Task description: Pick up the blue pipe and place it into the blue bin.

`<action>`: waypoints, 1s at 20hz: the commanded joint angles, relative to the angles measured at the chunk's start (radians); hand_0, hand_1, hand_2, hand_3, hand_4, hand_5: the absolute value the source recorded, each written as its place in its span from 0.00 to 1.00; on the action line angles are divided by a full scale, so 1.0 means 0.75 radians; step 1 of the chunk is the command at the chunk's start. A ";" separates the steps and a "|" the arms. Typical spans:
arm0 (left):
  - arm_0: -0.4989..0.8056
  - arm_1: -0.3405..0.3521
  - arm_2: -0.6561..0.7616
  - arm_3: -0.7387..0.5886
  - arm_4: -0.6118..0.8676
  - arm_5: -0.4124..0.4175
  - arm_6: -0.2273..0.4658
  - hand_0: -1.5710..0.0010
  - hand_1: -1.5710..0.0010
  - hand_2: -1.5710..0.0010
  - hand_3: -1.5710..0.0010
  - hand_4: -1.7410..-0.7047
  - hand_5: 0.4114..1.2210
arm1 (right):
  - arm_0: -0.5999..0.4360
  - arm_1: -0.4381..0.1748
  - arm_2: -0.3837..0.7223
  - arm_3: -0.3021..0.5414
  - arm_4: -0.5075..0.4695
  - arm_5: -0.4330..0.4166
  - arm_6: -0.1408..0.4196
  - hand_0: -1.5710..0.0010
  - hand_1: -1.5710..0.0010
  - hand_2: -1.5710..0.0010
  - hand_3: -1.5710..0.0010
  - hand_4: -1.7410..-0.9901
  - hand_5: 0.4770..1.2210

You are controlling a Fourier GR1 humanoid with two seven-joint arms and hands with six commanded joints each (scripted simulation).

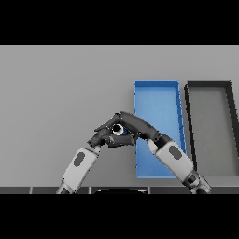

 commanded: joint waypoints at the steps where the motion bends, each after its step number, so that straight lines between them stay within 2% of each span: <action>1: 0.012 0.014 -0.006 -0.016 -0.023 0.014 -0.011 0.07 0.15 0.18 0.26 0.14 1.00 | 0.005 -0.008 0.004 -0.003 0.015 -0.001 -0.023 0.01 0.01 0.01 0.02 0.01 0.97; 3: -0.002 0.042 0.000 -0.007 -0.011 -0.047 -0.021 0.40 0.45 0.47 0.52 0.36 1.00 | -0.001 0.000 0.016 -0.020 -0.002 -0.007 0.034 0.01 0.01 0.01 0.01 0.01 0.98; 4: 0.009 0.052 -0.008 -0.021 -0.031 -0.075 -0.001 0.52 0.56 0.58 0.62 0.44 1.00 | -0.005 0.012 0.023 -0.016 -0.007 -0.016 0.070 0.01 0.01 0.00 0.01 0.01 0.98; 5: 0.017 0.059 -0.002 -0.019 -0.051 -0.101 0.000 0.62 0.65 0.66 0.70 0.52 1.00 | 0.013 0.008 0.027 -0.022 -0.006 -0.023 0.067 0.00 0.00 0.00 0.01 0.00 0.99; 8: -0.006 0.047 0.021 -0.010 -0.072 -0.116 0.078 0.80 0.82 0.83 0.84 0.67 0.65 | -0.001 0.001 0.025 -0.037 -0.005 -0.040 0.080 0.00 0.00 0.00 0.00 0.00 0.99; 9: -0.014 0.043 0.026 -0.007 -0.068 -0.115 0.122 0.84 0.86 0.86 0.88 0.70 0.54 | -0.009 0.003 0.033 -0.037 0.008 -0.048 0.075 0.00 0.00 0.00 0.00 0.00 0.99; 10: -0.001 0.038 0.025 0.001 -0.071 -0.107 0.116 0.88 0.89 0.89 0.90 0.72 0.44 | -0.006 -0.006 0.035 -0.044 0.011 -0.051 0.072 0.00 0.00 0.00 0.00 0.00 1.00; 13: 0.020 0.023 0.032 -0.003 -0.044 -0.105 0.168 0.94 0.94 0.94 0.95 0.74 0.24 | -0.011 0.003 0.036 -0.022 0.010 -0.058 0.071 0.00 0.00 0.00 0.00 0.00 1.00; 16: 0.021 0.038 0.032 0.003 -0.070 -0.093 0.159 0.97 0.97 0.97 0.97 0.77 0.13 | 0.001 0.011 0.021 -0.011 -0.015 -0.072 0.029 0.00 0.00 0.00 0.00 0.00 1.00; 17: 0.018 0.033 0.030 0.017 -0.079 -0.086 0.162 0.97 0.98 0.98 0.98 0.78 0.10 | 0.003 0.019 0.012 -0.032 -0.069 -0.067 0.038 0.00 0.00 0.00 0.00 0.00 1.00; 20: 0.012 0.021 0.025 0.026 -0.089 -0.077 0.168 0.99 0.99 0.99 0.99 0.80 0.08 | -0.051 0.042 -0.046 -0.057 -0.207 -0.112 0.144 0.00 0.00 0.00 0.00 0.00 1.00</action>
